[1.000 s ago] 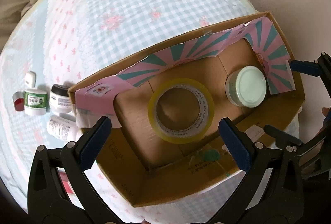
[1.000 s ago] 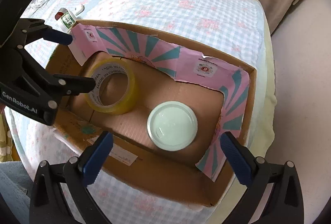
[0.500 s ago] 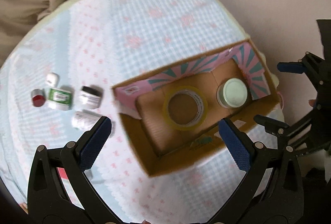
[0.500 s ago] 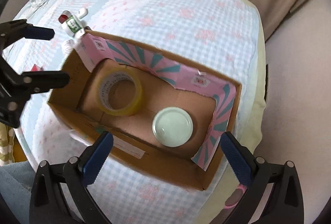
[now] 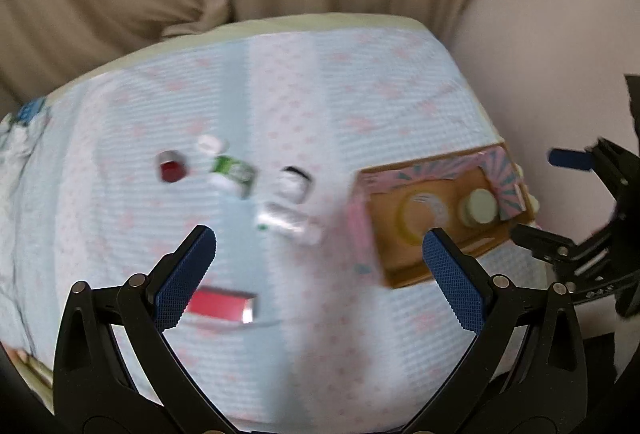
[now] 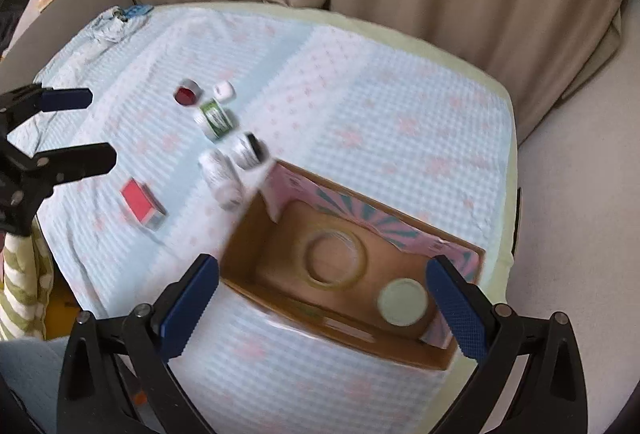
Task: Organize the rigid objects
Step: 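Withdraw both tools from the box toward the remaining items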
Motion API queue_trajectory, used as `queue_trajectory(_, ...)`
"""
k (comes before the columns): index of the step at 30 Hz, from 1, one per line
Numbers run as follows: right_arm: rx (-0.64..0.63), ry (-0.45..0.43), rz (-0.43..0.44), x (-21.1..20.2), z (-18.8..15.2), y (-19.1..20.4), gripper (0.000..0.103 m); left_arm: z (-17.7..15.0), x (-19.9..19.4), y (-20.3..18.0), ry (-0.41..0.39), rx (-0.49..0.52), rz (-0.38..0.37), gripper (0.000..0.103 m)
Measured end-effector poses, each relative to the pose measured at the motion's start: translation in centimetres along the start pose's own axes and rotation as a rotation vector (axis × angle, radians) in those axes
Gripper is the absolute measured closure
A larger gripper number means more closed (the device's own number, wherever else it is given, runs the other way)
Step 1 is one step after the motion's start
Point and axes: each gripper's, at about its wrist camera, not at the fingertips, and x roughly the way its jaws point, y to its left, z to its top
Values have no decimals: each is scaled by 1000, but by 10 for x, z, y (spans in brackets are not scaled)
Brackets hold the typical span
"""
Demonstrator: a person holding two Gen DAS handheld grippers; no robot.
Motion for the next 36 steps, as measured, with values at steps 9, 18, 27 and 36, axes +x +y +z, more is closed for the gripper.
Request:
queue_trajectory(9, 189, -16, -40, -18, 17, 104, 0, -39, -40, 133, -22, -79, 46, 0)
queue_trajectory(18, 457, -12, -66, 8, 35, 183, 0, -44, -19, 245, 15, -96, 12, 0)
queue_trajectory(27, 464, 55, -137, 58, 53, 216, 0, -26, 43, 300, 112, -122, -5, 0)
queue_trajectory(36, 311, 108, -133, 116, 79, 200, 0, 16, 125, 317, 198, -190, -34, 0)
